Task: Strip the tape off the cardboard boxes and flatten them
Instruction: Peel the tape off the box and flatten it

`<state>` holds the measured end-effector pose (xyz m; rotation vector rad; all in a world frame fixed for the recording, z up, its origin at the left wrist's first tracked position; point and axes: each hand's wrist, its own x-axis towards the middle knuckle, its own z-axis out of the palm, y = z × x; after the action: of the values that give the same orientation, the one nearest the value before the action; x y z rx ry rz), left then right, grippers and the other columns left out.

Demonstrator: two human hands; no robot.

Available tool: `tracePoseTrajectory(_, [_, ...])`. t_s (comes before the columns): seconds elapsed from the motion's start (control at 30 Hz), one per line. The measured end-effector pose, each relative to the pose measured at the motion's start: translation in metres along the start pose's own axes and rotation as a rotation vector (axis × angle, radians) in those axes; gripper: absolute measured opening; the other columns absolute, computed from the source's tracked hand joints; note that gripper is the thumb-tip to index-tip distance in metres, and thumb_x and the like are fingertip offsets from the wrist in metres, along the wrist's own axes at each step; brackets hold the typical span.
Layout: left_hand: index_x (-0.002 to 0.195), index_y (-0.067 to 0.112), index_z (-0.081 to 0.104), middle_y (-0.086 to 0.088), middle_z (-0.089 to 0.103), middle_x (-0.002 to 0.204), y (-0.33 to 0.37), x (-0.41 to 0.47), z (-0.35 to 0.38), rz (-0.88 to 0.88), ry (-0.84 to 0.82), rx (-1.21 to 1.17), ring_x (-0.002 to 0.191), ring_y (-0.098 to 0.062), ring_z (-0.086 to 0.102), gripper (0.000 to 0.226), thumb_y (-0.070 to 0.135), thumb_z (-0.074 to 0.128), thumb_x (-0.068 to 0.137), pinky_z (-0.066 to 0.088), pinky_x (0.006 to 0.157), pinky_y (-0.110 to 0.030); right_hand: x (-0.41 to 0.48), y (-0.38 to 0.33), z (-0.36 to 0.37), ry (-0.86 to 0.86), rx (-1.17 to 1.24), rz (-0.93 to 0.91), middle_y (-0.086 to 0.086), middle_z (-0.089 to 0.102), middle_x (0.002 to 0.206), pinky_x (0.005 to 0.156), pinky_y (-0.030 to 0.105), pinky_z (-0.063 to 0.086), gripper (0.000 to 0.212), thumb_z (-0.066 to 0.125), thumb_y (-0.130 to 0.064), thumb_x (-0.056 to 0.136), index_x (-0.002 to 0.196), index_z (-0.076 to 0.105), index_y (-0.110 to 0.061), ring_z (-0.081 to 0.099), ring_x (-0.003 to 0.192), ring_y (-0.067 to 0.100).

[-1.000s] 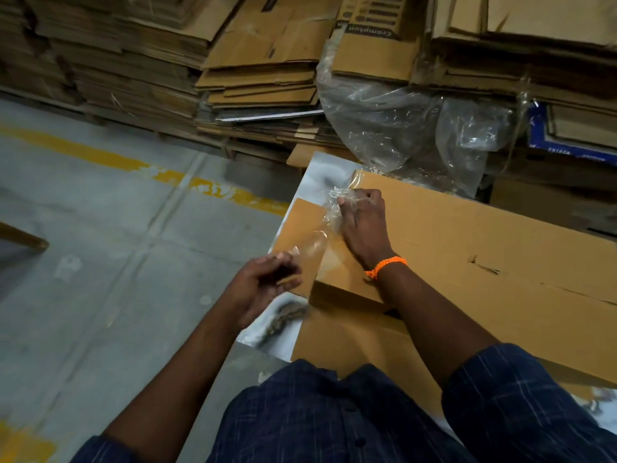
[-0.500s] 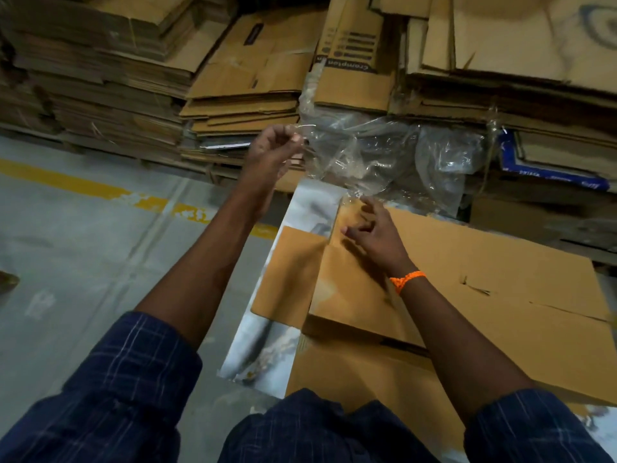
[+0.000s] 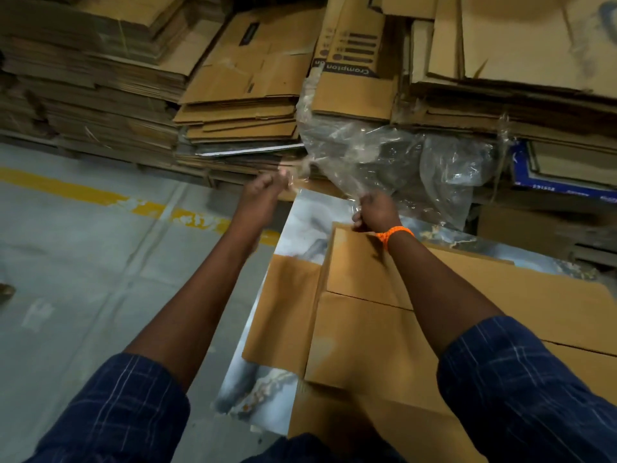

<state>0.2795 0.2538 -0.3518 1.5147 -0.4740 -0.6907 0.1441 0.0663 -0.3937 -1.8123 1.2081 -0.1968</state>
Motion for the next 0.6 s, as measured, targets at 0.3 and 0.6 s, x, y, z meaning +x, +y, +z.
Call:
tracePoseTrajectory(0.3, [0.106, 0.009, 0.067, -0.005, 0.074, 0.104, -0.045, -0.033, 0.011, -0.376, 0.052, -0.299, 0.114, -0.031, 0.069, 0.030, 0.033, 0.075, 0.090, 0.059, 0.087, -0.036, -0.022, -0.012, 0.006, 0.121, -0.002, -0.535, 0.011, 0.057, 0.136, 0.110, 0.033, 0.042, 0.065, 0.046, -0.001, 0.068, 0.130, 0.063, -0.009, 0.053, 0.126, 0.025])
tracePoseTrajectory(0.6, [0.107, 0.007, 0.066, -0.010, 0.076, 0.085, -0.027, -0.045, 0.054, -0.639, 0.084, -0.721, 0.073, -0.021, 0.075, 0.046, 0.045, 0.040, 0.108, 0.059, 0.064, -0.029, -0.111, -0.009, 0.021, -0.150, -0.374, -0.913, 0.009, 0.067, 0.113, 0.106, 0.037, 0.044, 0.043, 0.062, -0.002, 0.080, 0.122, 0.065, -0.010, 0.059, 0.113, 0.026])
